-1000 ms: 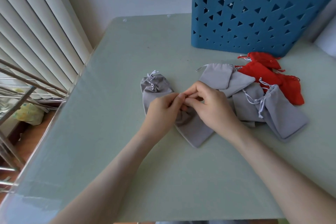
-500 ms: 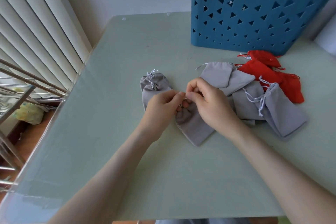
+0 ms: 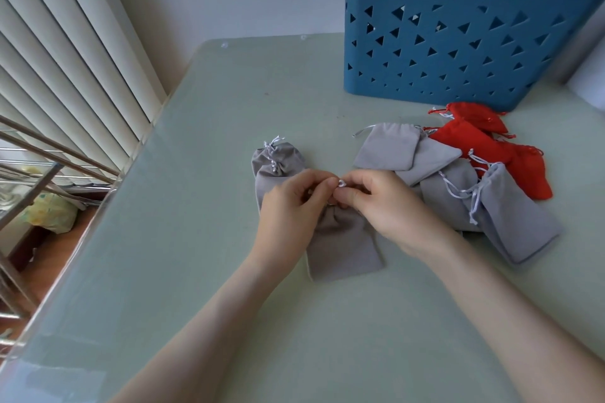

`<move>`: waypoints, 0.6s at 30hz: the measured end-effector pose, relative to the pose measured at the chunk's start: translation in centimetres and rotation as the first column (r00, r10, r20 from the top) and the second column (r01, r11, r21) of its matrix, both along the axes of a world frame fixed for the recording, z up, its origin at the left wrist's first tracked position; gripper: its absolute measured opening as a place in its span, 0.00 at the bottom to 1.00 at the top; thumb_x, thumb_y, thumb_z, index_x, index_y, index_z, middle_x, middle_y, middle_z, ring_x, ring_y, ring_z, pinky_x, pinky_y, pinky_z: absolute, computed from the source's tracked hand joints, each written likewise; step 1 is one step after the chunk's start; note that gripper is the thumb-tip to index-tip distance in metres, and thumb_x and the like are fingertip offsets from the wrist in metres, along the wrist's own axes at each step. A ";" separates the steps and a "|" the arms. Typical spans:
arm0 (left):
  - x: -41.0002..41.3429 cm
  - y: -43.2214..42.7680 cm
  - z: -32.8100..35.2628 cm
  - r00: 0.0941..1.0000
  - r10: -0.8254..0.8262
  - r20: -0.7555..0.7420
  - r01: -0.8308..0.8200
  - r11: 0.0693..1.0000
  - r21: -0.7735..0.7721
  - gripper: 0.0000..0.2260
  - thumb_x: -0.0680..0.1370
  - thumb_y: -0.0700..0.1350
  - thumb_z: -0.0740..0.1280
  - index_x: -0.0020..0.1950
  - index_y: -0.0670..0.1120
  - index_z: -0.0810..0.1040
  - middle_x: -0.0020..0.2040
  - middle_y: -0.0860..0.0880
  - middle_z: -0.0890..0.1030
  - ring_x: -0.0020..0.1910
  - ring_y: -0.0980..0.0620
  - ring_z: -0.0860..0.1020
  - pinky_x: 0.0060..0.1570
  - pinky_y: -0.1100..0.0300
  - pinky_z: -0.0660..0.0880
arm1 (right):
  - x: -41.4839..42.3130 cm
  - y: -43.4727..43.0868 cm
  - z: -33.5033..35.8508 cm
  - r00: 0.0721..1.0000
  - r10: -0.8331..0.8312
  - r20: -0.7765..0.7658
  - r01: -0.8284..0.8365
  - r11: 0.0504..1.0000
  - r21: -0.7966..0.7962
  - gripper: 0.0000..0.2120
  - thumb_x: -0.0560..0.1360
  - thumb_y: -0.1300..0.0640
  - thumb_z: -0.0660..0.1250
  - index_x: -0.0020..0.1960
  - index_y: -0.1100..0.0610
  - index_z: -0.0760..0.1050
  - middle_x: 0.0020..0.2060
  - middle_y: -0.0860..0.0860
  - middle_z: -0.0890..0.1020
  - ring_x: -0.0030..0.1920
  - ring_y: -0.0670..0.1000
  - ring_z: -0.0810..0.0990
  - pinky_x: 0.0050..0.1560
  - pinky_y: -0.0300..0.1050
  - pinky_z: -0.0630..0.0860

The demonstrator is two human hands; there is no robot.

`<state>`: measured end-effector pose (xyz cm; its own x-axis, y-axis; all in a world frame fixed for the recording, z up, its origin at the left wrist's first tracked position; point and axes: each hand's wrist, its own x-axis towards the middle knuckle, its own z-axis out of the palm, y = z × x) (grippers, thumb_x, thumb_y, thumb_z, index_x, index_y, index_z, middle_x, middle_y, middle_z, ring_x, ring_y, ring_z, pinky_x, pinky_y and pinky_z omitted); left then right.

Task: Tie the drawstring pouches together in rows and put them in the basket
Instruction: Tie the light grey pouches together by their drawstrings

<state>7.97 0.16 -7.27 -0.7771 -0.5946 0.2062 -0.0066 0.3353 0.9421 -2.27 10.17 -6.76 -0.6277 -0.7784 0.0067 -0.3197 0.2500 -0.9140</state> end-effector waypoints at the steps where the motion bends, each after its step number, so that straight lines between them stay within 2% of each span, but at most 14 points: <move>1: 0.0 0.0 0.1 1.000 0.009 -0.002 -0.009 1.000 -0.017 0.08 0.79 0.42 0.66 0.43 0.51 0.82 0.37 0.57 0.83 0.39 0.61 0.79 0.42 0.68 0.72 | -0.1 0.0 0.0 1.000 0.001 -0.008 -0.001 1.000 0.017 0.07 0.77 0.59 0.66 0.42 0.54 0.79 0.36 0.48 0.82 0.41 0.44 0.78 0.50 0.49 0.74; 3: 0.0 0.0 0.3 1.000 0.029 -0.007 -0.030 0.999 -0.041 0.08 0.79 0.42 0.66 0.42 0.52 0.81 0.36 0.59 0.82 0.38 0.62 0.79 0.41 0.70 0.71 | -0.2 -0.1 0.1 1.000 0.021 0.016 -0.021 0.999 0.031 0.07 0.78 0.58 0.65 0.42 0.55 0.78 0.37 0.51 0.81 0.42 0.46 0.76 0.47 0.49 0.71; 5: -0.2 -0.1 0.4 0.999 0.009 -0.039 -0.006 0.997 0.082 0.08 0.79 0.40 0.65 0.42 0.48 0.81 0.34 0.58 0.81 0.36 0.61 0.77 0.40 0.70 0.70 | -0.2 0.0 0.4 0.973 0.072 0.218 -0.065 0.997 -0.040 0.07 0.77 0.60 0.65 0.42 0.55 0.78 0.38 0.53 0.79 0.43 0.50 0.75 0.47 0.47 0.69; 6: -0.3 0.0 0.5 0.997 -0.027 -0.077 0.041 0.981 0.190 0.08 0.79 0.39 0.64 0.41 0.46 0.80 0.33 0.56 0.81 0.35 0.60 0.77 0.40 0.68 0.71 | -0.2 0.1 0.6 0.920 0.109 0.378 -0.081 0.993 -0.087 0.05 0.75 0.59 0.65 0.42 0.56 0.78 0.38 0.53 0.80 0.43 0.50 0.75 0.46 0.45 0.70; 8: -0.5 0.1 0.4 0.984 -0.089 -0.152 0.138 0.927 0.348 0.09 0.79 0.37 0.63 0.41 0.43 0.79 0.33 0.53 0.80 0.35 0.57 0.77 0.40 0.66 0.73 | -0.6 0.5 1.0 0.742 0.195 0.641 -0.101 0.978 -0.181 0.06 0.70 0.57 0.64 0.42 0.59 0.77 0.34 0.51 0.81 0.38 0.47 0.78 0.43 0.39 0.74; 9: -0.5 0.1 0.4 0.979 -0.108 -0.175 0.170 0.906 0.388 0.09 0.79 0.37 0.63 0.41 0.42 0.79 0.34 0.52 0.80 0.36 0.56 0.77 0.40 0.66 0.73 | -0.9 0.6 0.9 0.678 0.223 0.700 -0.104 0.972 -0.208 0.07 0.70 0.56 0.63 0.42 0.59 0.77 0.34 0.50 0.81 0.36 0.46 0.79 0.41 0.37 0.74; 11: -0.5 -0.2 0.5 0.972 -0.130 -0.198 0.204 0.884 0.420 0.08 0.79 0.37 0.63 0.42 0.42 0.80 0.36 0.49 0.81 0.38 0.54 0.78 0.42 0.64 0.74 | -1.3 0.6 0.4 0.608 0.246 0.755 -0.110 0.968 -0.227 0.08 0.70 0.56 0.64 0.42 0.59 0.78 0.35 0.51 0.81 0.37 0.46 0.79 0.42 0.37 0.74; 12: -0.3 -0.3 0.6 0.970 -0.140 -0.198 0.207 0.901 0.382 0.07 0.78 0.36 0.64 0.42 0.42 0.80 0.38 0.49 0.82 0.39 0.53 0.78 0.43 0.63 0.74 | -1.4 0.5 0.2 0.591 0.242 0.769 -0.105 0.969 -0.224 0.07 0.70 0.56 0.66 0.42 0.59 0.79 0.36 0.51 0.80 0.38 0.47 0.78 0.44 0.38 0.73; 13: -0.3 -0.4 0.4 0.973 -0.141 -0.181 0.185 0.950 0.253 0.07 0.78 0.36 0.65 0.43 0.42 0.80 0.38 0.50 0.82 0.40 0.55 0.78 0.45 0.64 0.74 | -1.5 0.3 -0.1 0.583 0.233 0.778 -0.097 0.971 -0.218 0.07 0.68 0.55 0.71 0.41 0.59 0.80 0.37 0.52 0.80 0.39 0.48 0.77 0.44 0.39 0.72; 14: -0.2 -0.7 0.3 0.980 -0.126 -0.153 0.131 0.991 0.021 0.06 0.78 0.37 0.66 0.43 0.43 0.80 0.38 0.52 0.81 0.40 0.58 0.77 0.45 0.68 0.72 | -1.6 0.2 -0.2 0.565 0.229 0.793 -0.087 0.972 -0.219 0.11 0.63 0.54 0.77 0.40 0.59 0.81 0.37 0.53 0.78 0.40 0.48 0.76 0.44 0.40 0.73; 15: -0.1 -1.0 0.1 0.985 -0.101 -0.141 0.063 0.965 -0.255 0.05 0.77 0.37 0.67 0.43 0.43 0.81 0.37 0.53 0.80 0.39 0.60 0.75 0.44 0.73 0.69 | -1.7 0.2 -0.5 0.543 0.230 0.807 -0.076 0.971 -0.226 0.18 0.56 0.52 0.82 0.39 0.59 0.81 0.37 0.54 0.77 0.38 0.48 0.75 0.41 0.39 0.74; 16: -0.1 -1.2 -0.1 0.984 -0.083 -0.155 -0.002 0.876 -0.482 0.04 0.76 0.38 0.67 0.43 0.42 0.81 0.37 0.53 0.79 0.38 0.60 0.73 0.43 0.75 0.66 | -1.8 0.3 -0.7 0.529 0.229 0.817 -0.065 0.971 -0.230 0.23 0.50 0.51 0.85 0.38 0.60 0.81 0.35 0.54 0.76 0.36 0.48 0.75 0.38 0.39 0.75; 17: -0.2 -1.4 -0.3 0.982 -0.078 -0.171 -0.043 0.792 -0.609 0.05 0.76 0.38 0.66 0.43 0.41 0.81 0.36 0.51 0.79 0.38 0.58 0.72 0.43 0.77 0.65 | -1.9 0.3 -0.8 0.535 0.232 0.812 -0.063 0.970 -0.235 0.26 0.46 0.49 0.86 0.37 0.60 0.80 0.34 0.53 0.76 0.34 0.47 0.75 0.36 0.38 0.76; 18: -0.1 -1.6 -0.6 0.980 -0.074 -0.187 -0.071 0.744 -0.665 0.07 0.76 0.39 0.64 0.43 0.39 0.81 0.36 0.49 0.79 0.38 0.56 0.71 0.43 0.77 0.64 | -1.9 0.3 -0.9 0.553 0.238 0.799 -0.076 0.969 -0.236 0.27 0.46 0.47 0.86 0.36 0.59 0.80 0.34 0.53 0.76 0.34 0.47 0.75 0.35 0.38 0.76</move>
